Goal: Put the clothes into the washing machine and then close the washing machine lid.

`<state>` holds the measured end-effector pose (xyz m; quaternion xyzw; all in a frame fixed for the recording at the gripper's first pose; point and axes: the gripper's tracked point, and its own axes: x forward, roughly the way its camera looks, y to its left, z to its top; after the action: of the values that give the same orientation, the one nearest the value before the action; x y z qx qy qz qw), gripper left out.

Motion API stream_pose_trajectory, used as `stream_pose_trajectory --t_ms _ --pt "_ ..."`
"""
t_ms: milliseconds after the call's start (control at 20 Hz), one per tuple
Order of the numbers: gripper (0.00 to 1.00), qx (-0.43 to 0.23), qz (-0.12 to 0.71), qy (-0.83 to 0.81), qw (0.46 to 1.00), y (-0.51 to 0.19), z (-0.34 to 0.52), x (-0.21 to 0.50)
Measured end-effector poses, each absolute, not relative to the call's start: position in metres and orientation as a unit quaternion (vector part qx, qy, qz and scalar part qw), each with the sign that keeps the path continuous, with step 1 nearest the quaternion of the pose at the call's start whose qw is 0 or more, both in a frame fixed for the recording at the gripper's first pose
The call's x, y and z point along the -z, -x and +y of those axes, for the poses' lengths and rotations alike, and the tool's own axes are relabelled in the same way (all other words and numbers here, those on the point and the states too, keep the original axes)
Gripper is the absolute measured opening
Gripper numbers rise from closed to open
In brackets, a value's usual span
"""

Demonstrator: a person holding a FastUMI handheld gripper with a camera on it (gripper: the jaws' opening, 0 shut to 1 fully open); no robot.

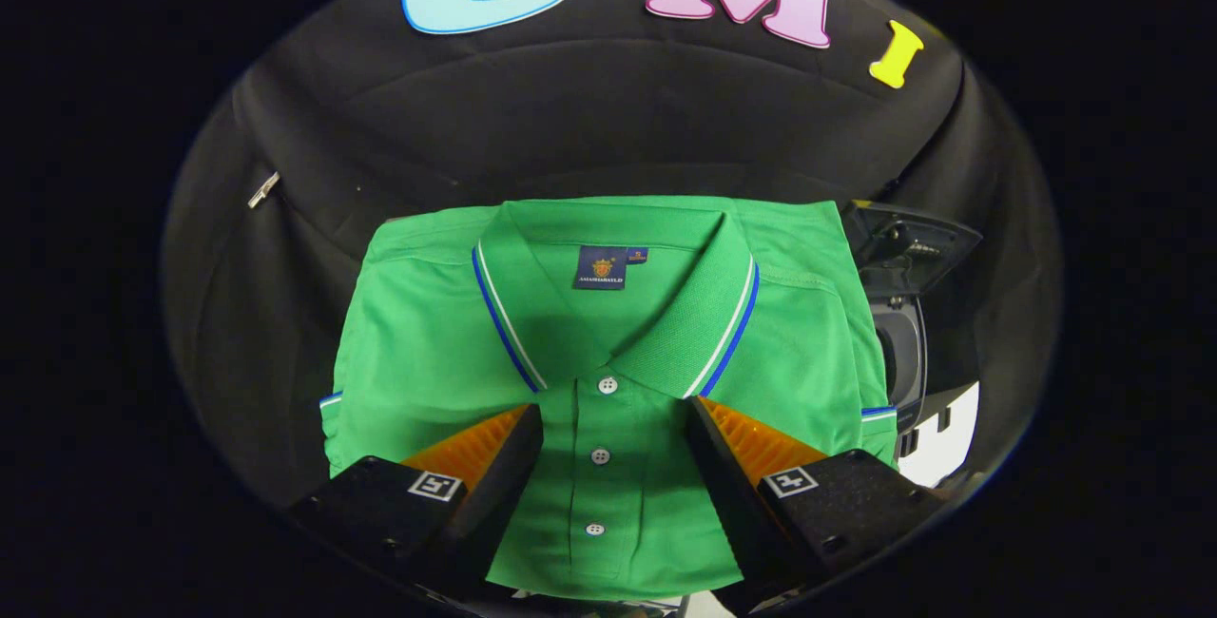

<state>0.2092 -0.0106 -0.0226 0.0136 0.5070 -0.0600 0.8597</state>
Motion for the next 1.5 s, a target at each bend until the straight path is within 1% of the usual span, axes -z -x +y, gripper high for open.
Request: stream_pose_trajectory --t_ms 100,150,200,350,500,650,950,1050,1200,1400,1500 --pt "0.97 0.052 0.524 -0.003 0.85 -0.209 -0.013 0.025" --pt "0.9 0.043 0.533 0.004 0.845 -0.208 -0.012 0.024" --pt "0.9 0.034 0.536 0.01 0.844 -0.21 -0.013 0.024" --pt "0.6 0.03 0.521 0.005 0.853 -0.216 -0.021 0.02" --pt "0.29 0.022 0.524 -0.003 0.852 -0.216 -0.021 0.021" --pt "0.29 0.017 0.53 0.019 0.848 -0.215 -0.022 0.021" --pt "0.29 0.036 0.54 -0.002 0.841 -0.219 -0.021 0.018" --pt "0.08 0.017 0.531 0.015 0.847 -0.224 -0.021 0.016" --pt "0.08 0.01 0.48 0.032 0.877 -0.229 -0.019 0.017" --pt "0.07 -0.005 0.357 0.003 0.934 -0.227 -0.015 0.007" --pt "0.07 -0.009 0.321 0.014 0.947 -0.223 -0.016 -0.002"
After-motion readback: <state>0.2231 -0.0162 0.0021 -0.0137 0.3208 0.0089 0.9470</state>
